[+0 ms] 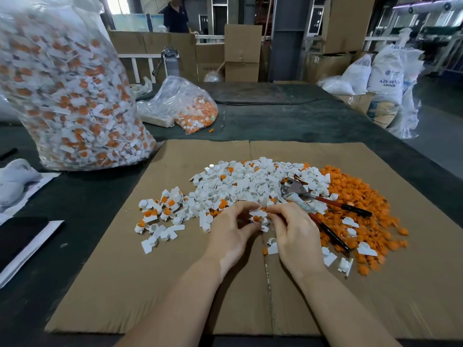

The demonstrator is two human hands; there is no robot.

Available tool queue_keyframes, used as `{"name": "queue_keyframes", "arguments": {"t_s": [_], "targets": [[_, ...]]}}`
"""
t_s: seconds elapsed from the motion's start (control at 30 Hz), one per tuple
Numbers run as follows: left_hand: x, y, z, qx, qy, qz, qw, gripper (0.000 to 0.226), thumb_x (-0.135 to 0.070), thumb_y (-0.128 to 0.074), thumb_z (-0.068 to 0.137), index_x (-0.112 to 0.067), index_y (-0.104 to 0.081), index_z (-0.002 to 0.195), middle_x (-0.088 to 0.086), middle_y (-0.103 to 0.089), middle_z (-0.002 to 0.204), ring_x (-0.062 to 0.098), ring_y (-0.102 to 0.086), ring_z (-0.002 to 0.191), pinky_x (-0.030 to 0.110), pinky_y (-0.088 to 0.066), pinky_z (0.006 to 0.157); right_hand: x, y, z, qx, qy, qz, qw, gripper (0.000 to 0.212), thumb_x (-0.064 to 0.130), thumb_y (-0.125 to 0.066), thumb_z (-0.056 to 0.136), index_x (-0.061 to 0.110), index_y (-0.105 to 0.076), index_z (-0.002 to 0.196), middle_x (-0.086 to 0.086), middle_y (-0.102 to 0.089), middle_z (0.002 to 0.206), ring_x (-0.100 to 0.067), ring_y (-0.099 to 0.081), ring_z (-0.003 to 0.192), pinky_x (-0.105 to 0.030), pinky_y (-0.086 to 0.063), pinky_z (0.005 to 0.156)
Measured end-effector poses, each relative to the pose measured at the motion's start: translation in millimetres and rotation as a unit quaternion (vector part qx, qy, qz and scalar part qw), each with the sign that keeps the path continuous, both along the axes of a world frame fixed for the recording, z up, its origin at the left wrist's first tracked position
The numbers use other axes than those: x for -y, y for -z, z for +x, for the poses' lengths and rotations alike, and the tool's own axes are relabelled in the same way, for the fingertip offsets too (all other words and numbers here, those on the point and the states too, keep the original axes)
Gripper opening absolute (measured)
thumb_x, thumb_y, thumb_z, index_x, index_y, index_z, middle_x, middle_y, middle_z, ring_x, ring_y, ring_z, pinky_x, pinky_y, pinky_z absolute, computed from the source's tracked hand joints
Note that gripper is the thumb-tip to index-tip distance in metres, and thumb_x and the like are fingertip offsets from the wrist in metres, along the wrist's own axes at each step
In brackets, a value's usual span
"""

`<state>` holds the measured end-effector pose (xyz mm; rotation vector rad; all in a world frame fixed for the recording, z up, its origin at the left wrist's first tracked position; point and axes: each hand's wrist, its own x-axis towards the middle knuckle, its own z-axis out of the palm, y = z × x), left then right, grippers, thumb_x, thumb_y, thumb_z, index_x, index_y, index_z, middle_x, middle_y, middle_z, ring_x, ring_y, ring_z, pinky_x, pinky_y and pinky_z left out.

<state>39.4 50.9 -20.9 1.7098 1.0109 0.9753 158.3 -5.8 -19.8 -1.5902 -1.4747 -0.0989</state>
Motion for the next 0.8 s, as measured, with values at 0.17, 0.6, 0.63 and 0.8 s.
{"name": "queue_keyframes", "arguments": {"t_s": [0.17, 0.6, 0.63, 0.8], "targets": [[0.4, 1.4, -0.4, -0.003, -0.003, 0.006, 1.000, 0.036, -0.004, -0.072, 0.079, -0.034, -0.060, 0.094, -0.006, -0.065, 0.089, 0.004, -0.056, 0.077, 0.010, -0.044, 0.073, 1.3, 2.2, -0.6, 0.025, -0.023, -0.001, 0.999, 0.014, -0.006, -0.065, 0.080, 0.004, -0.069, 0.090, -0.004, -0.066, 0.087, -0.019, -0.062, 0.086, -0.030, -0.051, 0.076], [2.0, 1.6, 1.2, -0.030, -0.013, 0.035, 0.999, 0.035, -0.007, -0.071, 0.081, -0.035, -0.056, 0.097, -0.010, -0.059, 0.084, 0.007, -0.056, 0.079, 0.021, -0.048, 0.078, 0.3, 1.3, -1.5, 0.059, -0.021, 0.008, 0.998, 0.004, 0.005, -0.073, 0.078, 0.006, -0.069, 0.077, -0.002, -0.063, 0.075, -0.018, -0.060, 0.075, -0.018, -0.041, 0.070], [3.2, 1.3, 0.3, -0.022, -0.026, 0.032, 0.999, 0.034, -0.010, -0.072, 0.080, -0.035, -0.056, 0.096, -0.010, -0.059, 0.084, 0.005, -0.055, 0.078, 0.017, -0.047, 0.074, 0.9, 1.3, -1.1, 0.049, -0.020, 0.009, 0.999, 0.003, 0.006, -0.071, 0.080, 0.006, -0.069, 0.079, -0.001, -0.063, 0.076, -0.017, -0.059, 0.076, -0.016, -0.040, 0.071], [-1.2, -3.8, -24.7, -0.032, -0.115, 0.073, 0.990, 0.021, -0.017, -0.072, 0.082, -0.026, -0.068, 0.101, -0.019, -0.057, 0.084, -0.008, -0.055, 0.078, 0.006, -0.043, 0.070, 1.9, 1.7, -0.2, 0.029, -0.013, 0.009, 0.999, 0.006, 0.008, -0.067, 0.084, 0.005, -0.067, 0.078, -0.001, -0.062, 0.076, -0.015, -0.058, 0.073, -0.014, -0.039, 0.070]]}}
